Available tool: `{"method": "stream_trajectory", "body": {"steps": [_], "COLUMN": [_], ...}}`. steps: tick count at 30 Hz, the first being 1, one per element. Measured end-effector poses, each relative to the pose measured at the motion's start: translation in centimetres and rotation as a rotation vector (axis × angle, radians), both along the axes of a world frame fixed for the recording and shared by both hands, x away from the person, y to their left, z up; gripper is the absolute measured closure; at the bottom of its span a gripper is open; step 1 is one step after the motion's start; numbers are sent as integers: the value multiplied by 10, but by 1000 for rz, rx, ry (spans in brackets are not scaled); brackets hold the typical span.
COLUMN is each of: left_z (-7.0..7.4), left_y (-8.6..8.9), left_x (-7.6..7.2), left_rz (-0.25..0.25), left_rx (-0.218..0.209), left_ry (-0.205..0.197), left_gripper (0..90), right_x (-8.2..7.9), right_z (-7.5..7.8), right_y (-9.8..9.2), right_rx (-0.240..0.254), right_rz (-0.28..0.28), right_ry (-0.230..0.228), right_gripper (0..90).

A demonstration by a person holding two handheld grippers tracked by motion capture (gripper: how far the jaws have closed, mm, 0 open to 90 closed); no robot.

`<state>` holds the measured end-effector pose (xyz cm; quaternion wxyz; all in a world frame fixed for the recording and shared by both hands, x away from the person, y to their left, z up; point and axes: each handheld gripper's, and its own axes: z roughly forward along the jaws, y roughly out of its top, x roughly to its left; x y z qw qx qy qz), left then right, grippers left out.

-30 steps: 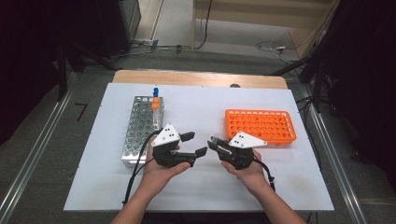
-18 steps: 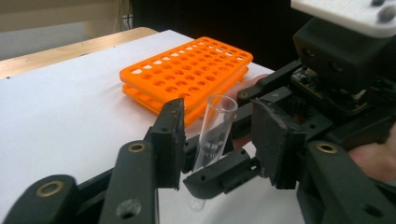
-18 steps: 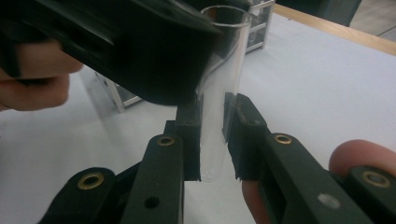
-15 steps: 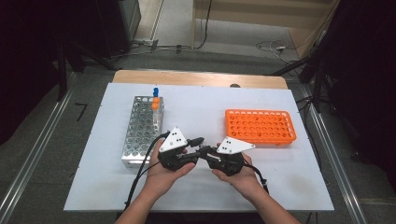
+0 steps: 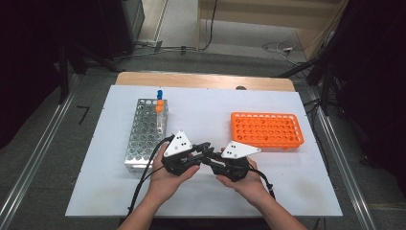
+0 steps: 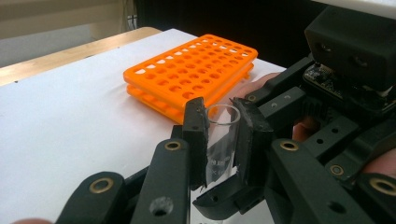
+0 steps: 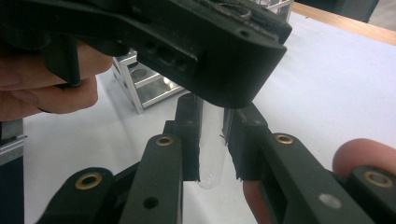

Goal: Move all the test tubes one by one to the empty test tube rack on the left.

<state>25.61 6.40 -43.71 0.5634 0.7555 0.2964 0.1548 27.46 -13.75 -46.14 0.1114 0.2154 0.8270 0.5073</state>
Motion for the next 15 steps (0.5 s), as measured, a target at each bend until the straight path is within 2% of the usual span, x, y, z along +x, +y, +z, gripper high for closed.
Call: {"method": "stream_trajectory", "body": {"steps": [3,8,10,12,15], "left_z": [1,6,9,11,14], "left_y": [3,12,16,20,27], "left_x": [1,4,5,7,9], "left_rz": [12,35,44,55,70], "left_rx": [-10,-20,-25,-27,-29], "left_ry": [0,-9,-15,-19,-25], "left_gripper": [765,765,765,765,765], "right_x": [0,1,1,2,1], "right_z": [0,2,2,2,0], "right_y": [-1,-5,-7,-9,-12], "right_rx": [14,31,46,35,16], "right_rz": [9,11,14,12,14], "right_ry": [3,7,25,22,21], "right_gripper": [624,418,332,194,91]}}
